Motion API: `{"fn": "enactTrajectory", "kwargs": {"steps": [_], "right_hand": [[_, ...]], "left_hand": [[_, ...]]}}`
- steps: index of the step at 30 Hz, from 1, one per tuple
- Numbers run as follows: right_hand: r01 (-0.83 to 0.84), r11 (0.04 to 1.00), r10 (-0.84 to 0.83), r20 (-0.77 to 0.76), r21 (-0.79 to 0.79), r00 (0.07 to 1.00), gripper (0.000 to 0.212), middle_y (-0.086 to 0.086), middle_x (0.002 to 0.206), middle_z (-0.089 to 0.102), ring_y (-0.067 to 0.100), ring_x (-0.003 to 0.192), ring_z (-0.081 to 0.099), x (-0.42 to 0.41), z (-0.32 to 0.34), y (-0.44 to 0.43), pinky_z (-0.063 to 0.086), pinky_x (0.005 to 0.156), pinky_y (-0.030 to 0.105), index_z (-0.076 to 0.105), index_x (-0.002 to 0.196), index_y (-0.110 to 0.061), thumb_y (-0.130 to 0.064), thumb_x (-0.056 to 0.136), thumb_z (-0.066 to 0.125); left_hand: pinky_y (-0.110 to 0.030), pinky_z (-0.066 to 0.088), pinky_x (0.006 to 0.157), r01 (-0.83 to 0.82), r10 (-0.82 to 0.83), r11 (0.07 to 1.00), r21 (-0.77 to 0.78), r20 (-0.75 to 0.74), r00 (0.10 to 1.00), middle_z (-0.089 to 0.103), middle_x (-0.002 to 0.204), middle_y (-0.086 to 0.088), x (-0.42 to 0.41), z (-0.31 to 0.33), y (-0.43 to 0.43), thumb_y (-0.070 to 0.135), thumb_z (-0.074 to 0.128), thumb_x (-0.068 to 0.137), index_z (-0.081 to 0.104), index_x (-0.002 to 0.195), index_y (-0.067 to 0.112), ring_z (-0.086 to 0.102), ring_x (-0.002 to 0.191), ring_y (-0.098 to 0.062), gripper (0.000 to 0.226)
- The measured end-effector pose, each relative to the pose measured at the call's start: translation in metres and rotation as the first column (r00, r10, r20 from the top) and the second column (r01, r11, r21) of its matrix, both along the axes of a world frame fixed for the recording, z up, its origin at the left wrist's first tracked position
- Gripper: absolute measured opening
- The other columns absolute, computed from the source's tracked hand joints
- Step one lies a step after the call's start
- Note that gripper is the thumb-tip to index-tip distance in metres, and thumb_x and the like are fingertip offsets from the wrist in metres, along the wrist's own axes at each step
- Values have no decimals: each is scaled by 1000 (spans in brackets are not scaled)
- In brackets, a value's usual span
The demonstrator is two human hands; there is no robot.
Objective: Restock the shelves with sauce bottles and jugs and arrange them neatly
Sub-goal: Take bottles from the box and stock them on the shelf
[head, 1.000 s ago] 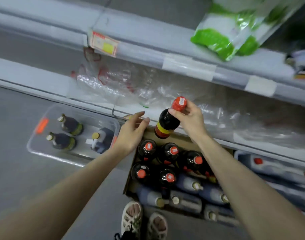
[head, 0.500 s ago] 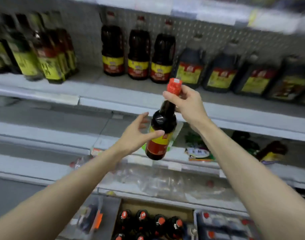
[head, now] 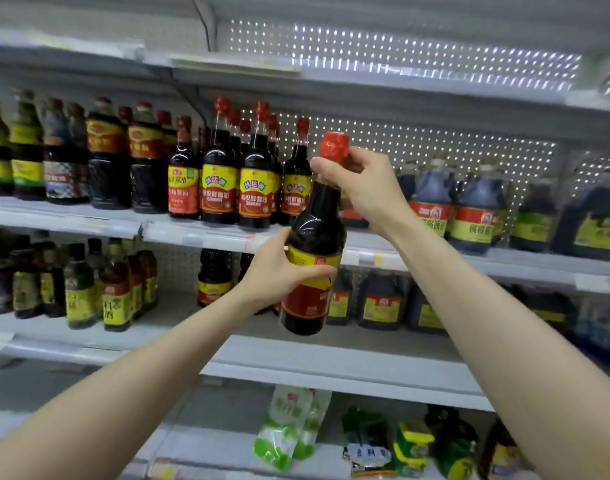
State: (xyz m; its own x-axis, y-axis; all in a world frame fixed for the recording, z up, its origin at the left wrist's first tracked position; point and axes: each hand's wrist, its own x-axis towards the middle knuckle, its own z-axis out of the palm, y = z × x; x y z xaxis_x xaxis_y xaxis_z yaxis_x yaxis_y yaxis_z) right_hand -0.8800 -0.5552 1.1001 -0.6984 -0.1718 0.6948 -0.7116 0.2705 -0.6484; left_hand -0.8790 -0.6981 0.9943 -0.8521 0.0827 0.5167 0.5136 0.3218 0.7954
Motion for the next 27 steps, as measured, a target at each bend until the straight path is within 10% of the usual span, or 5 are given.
{"fn": "enactTrajectory", "kwargs": {"steps": [10,19,27], "right_hand": [[-119,981,99,132,156,986,29,0,115,68,16,108,65,-11,21,6,53,95,43,60,113,-31,-41,87,66],[-238,971,224,243,33,944,62,2,120,67,30,104,67,-36,20,-9,56,81,53,54,124,-33,-60,71,68],[-100,995,100,66,-11,993,17,-8,110,69,10,101,67,-76,24,-39,58,79,32,56,107,-42,-34,92,61]], "left_hand": [[-38,56,89,30,-21,997,64,-128,992,73,98,4,-9,67,-14,24,88,63,64,110,18,69,93,-9,54],[-29,55,82,147,-137,988,52,-157,978,74,96,3,-41,92,-39,15,88,63,65,107,17,70,90,-10,50],[-1,43,66,146,-146,989,-19,-282,948,67,95,15,-88,103,-63,15,85,68,62,101,37,60,83,14,46]]}}
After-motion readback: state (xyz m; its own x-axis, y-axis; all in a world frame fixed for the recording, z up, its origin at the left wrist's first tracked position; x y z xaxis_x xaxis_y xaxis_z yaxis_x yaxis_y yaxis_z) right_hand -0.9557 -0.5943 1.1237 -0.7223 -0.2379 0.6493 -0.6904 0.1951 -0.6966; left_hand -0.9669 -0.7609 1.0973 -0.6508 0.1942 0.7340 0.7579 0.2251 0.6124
